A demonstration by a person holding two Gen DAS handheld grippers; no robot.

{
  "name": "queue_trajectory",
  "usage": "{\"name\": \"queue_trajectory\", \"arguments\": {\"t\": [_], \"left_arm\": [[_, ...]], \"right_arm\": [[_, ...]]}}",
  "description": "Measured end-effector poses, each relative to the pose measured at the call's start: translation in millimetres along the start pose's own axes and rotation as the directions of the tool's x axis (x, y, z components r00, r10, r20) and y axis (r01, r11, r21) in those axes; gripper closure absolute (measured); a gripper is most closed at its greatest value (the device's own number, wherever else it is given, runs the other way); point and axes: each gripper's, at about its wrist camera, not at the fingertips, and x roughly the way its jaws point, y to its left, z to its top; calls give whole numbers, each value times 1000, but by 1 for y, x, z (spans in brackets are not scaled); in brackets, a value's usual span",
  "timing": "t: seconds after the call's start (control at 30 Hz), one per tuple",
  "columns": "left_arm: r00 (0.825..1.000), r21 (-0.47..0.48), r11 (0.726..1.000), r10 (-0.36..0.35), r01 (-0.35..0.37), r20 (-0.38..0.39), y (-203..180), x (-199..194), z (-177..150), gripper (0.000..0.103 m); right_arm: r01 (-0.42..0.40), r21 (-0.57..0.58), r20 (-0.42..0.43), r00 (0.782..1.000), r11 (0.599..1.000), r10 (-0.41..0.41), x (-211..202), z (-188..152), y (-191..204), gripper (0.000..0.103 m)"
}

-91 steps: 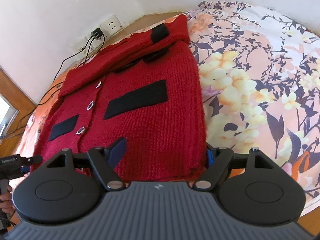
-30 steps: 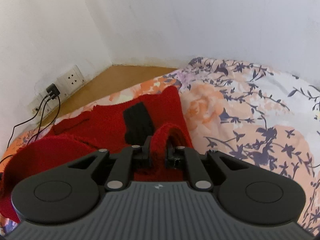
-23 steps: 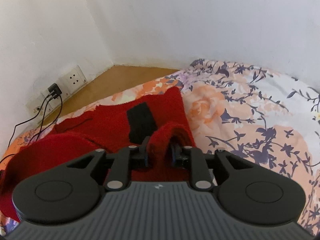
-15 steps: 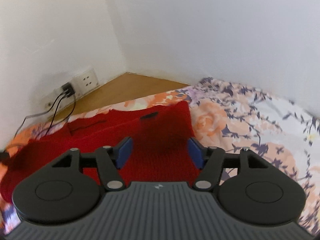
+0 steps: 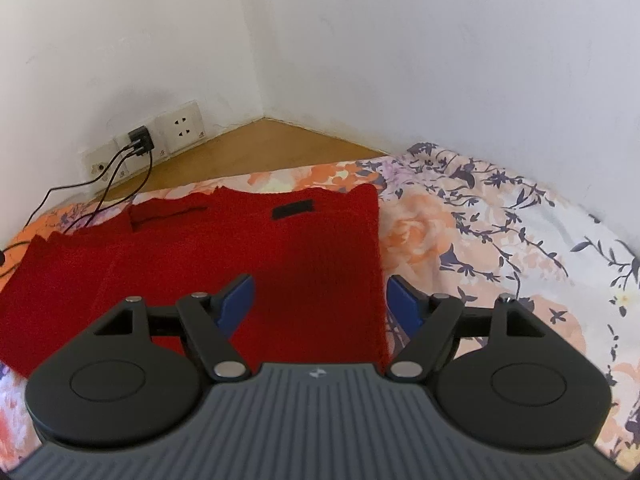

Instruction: Fold small clothes

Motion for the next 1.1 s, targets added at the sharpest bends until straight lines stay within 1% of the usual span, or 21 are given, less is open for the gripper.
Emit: {"name": "queue_trajectory", "arguments": {"t": [0.13,0.33,0.5,0.53,0.57,0.6,0.63,0.67,0.7,0.77,0.83,0.93,1.0,1.1], "left_arm": [[1000,-4,1000,12,-12,11,0,14,-1,39],[1000,-26,1000,17,-16,21,1,40,0,39],[1000,-61,998,-25,26,15,4,60,3,40],[999,-60,997,-39,40,16,2,61,3,42],[999,-55,997,-48,49,23,0,61,3,47],[998,-43,997,-57,58,29,-3,60,2,59],[998,-27,998,-58,59,36,-7,58,2,67],[997,-11,998,-65,65,42,-10,56,1,70],[996,7,997,-77,76,47,-13,55,0,75],[996,38,996,-79,78,50,-19,55,-2,75],[997,61,996,-63,61,44,-22,58,-4,76],[998,32,998,-61,61,25,-18,66,-6,75],[998,16,998,-61,61,22,-15,68,-7,75],[998,12,999,-52,52,23,-15,71,-8,74]], "right_arm": [[-21,22,-1,1000,1000,21,10,7,-8,24],[-43,8,-7,999,999,43,28,18,-10,24],[-59,2,-27,998,998,59,45,24,-9,24],[-61,1,-30,998,998,61,48,25,-9,24],[-59,-2,-33,998,998,59,51,25,-9,24],[-57,-6,-35,998,998,57,53,26,-8,24],[-57,-11,-38,998,998,56,56,26,-8,24],[-57,-14,-40,998,998,57,58,26,-7,24],[-59,-18,-40,997,998,59,59,26,-7,24],[-67,-27,-38,997,997,66,61,26,-6,24],[-69,-41,-26,997,997,68,60,25,-5,26],[-110,-60,-18,994,992,109,57,25,-3,32],[-123,-84,-11,992,989,122,55,25,1,32],[-73,-107,12,997,992,74,54,26,3,31]]}}
